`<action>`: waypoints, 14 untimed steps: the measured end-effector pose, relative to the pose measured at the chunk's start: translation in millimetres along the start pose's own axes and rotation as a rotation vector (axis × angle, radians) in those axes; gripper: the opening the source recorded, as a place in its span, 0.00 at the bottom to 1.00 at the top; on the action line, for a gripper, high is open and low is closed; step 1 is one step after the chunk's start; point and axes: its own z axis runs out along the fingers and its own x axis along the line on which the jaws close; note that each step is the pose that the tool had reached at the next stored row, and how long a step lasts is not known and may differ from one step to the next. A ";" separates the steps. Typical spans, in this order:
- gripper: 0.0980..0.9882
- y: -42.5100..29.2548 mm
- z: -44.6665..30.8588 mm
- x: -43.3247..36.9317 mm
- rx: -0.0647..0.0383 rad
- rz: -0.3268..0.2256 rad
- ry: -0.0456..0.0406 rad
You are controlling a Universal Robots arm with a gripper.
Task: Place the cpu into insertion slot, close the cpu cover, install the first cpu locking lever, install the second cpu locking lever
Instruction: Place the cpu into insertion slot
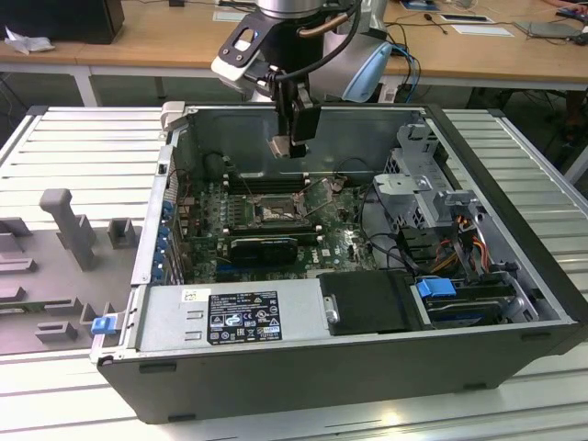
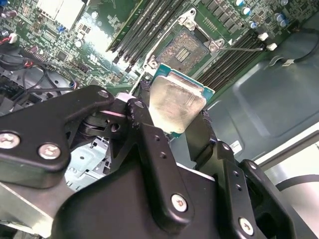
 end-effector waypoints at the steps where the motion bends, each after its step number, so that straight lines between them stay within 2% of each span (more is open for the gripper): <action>1: 0.48 0.0 0.1 0.0 0.000 0.008 -0.0007; 14: 0.48 -0.1 1.4 0.0 -0.002 0.082 -0.0071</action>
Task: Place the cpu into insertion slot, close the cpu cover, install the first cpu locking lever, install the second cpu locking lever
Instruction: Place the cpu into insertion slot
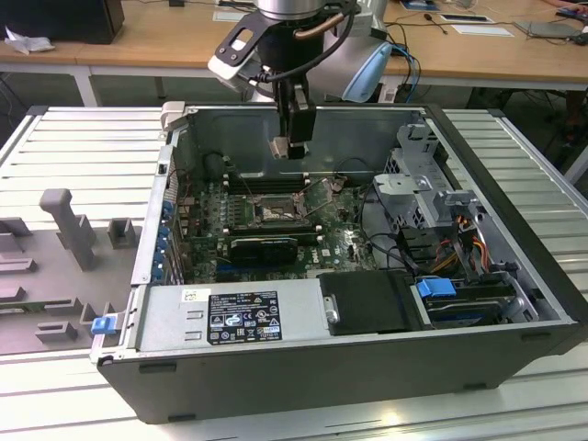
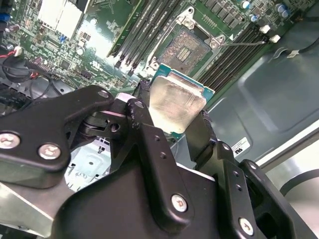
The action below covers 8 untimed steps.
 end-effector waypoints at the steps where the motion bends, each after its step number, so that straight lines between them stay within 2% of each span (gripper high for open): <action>1: 0.48 0.0 0.1 0.0 0.000 0.005 -0.0004; 8: 0.48 -0.1 0.7 0.0 -0.001 0.046 -0.0040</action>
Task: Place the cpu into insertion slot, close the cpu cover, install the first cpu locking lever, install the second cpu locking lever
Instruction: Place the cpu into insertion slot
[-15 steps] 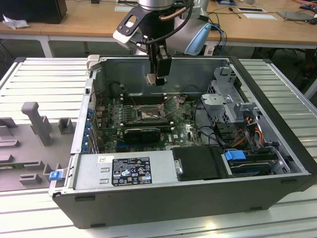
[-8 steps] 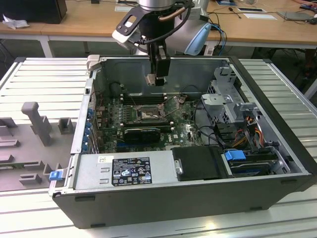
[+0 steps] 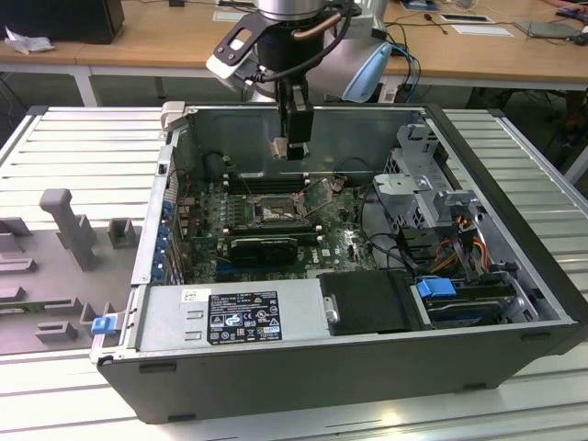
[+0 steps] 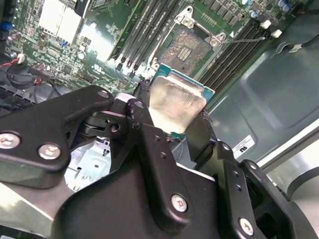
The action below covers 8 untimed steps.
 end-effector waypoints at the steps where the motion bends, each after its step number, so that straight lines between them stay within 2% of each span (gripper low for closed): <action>1: 0.48 0.0 0.1 0.0 0.000 0.006 -0.0005; 8: 0.48 -0.1 0.7 0.0 -0.001 0.041 -0.0035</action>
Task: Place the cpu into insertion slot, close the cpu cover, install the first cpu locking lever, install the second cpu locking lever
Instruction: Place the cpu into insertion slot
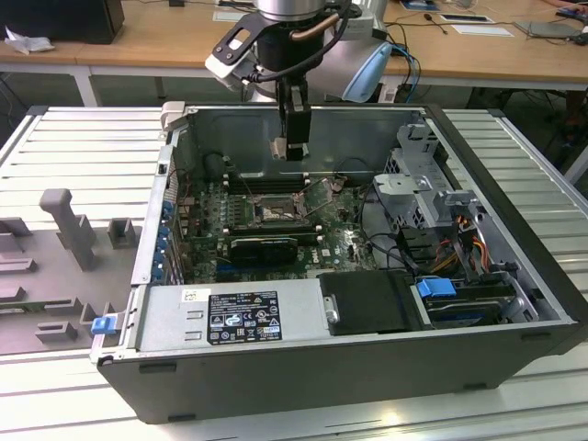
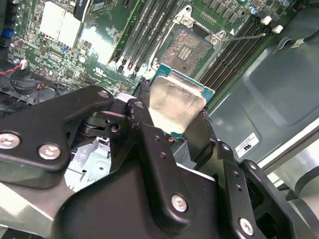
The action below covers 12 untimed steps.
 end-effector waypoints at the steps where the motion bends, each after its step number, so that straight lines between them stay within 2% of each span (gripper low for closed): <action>1: 0.48 0.0 0.2 0.0 0.000 0.005 -0.0005; 7: 0.48 -0.1 2.0 0.0 -0.001 0.053 -0.0054; 12: 0.48 -0.6 7.8 -0.1 -0.001 0.061 -0.0064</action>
